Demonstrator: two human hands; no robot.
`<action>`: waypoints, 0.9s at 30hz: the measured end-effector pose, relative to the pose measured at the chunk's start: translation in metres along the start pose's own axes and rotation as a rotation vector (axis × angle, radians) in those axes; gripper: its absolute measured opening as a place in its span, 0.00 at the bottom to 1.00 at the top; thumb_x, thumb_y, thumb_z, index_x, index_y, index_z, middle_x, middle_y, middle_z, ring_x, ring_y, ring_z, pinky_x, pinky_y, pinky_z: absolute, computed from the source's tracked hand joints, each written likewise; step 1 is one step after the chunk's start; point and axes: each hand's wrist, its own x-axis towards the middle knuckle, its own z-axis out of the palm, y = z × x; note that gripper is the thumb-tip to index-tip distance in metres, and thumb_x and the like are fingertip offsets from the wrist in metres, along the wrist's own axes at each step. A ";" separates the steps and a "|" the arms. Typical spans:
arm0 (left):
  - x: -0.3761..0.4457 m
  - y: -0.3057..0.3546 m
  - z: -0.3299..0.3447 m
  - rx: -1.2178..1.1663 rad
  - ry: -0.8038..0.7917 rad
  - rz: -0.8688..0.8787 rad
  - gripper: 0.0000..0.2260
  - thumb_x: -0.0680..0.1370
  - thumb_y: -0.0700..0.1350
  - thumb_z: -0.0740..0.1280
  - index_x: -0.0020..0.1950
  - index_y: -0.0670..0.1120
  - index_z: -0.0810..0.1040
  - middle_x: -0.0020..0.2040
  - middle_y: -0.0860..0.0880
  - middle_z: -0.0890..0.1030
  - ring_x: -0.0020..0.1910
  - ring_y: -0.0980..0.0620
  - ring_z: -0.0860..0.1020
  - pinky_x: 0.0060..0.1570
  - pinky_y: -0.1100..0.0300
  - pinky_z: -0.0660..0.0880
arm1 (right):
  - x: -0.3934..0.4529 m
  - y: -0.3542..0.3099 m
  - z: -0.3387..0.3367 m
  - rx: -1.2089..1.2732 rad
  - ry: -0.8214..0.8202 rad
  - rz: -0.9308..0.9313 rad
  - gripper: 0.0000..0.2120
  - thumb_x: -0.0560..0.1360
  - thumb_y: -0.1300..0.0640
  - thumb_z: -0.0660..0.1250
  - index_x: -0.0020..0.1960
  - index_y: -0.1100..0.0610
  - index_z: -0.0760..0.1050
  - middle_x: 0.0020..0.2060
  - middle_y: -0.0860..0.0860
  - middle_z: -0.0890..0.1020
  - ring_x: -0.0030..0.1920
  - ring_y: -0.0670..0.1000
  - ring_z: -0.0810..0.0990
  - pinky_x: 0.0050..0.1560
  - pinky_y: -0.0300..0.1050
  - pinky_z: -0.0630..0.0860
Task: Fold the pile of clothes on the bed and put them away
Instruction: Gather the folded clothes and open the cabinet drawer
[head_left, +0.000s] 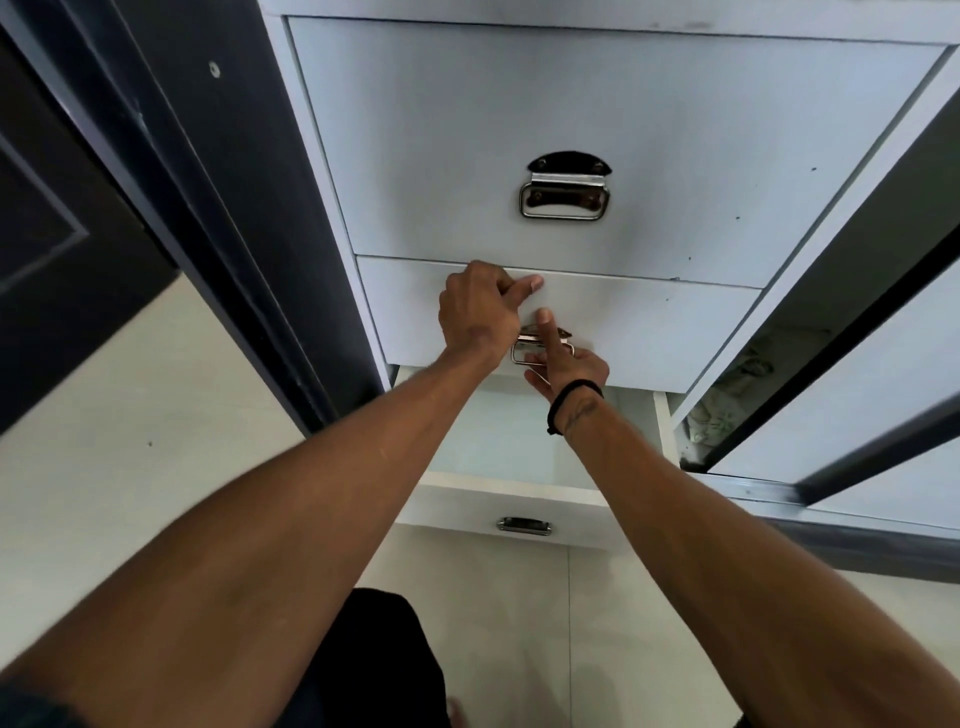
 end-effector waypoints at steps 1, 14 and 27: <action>-0.007 -0.002 0.001 -0.014 -0.010 0.023 0.17 0.77 0.60 0.71 0.39 0.48 0.84 0.40 0.48 0.85 0.44 0.46 0.81 0.42 0.56 0.74 | -0.004 0.001 -0.002 -0.011 0.016 0.004 0.27 0.65 0.38 0.82 0.45 0.61 0.81 0.40 0.57 0.86 0.40 0.53 0.87 0.40 0.50 0.86; -0.147 -0.083 0.019 0.345 -0.665 0.235 0.08 0.82 0.42 0.66 0.56 0.46 0.85 0.56 0.46 0.83 0.59 0.45 0.78 0.58 0.52 0.75 | -0.086 0.183 -0.108 0.119 0.333 0.486 0.07 0.77 0.63 0.71 0.54 0.64 0.78 0.41 0.58 0.81 0.43 0.56 0.80 0.39 0.48 0.79; -0.183 -0.073 0.015 0.518 -0.691 0.180 0.19 0.74 0.37 0.74 0.64 0.45 0.79 0.60 0.46 0.80 0.62 0.46 0.75 0.59 0.55 0.75 | -0.091 0.199 -0.145 0.264 -0.075 0.580 0.07 0.79 0.62 0.69 0.56 0.62 0.79 0.53 0.62 0.83 0.56 0.61 0.82 0.62 0.57 0.79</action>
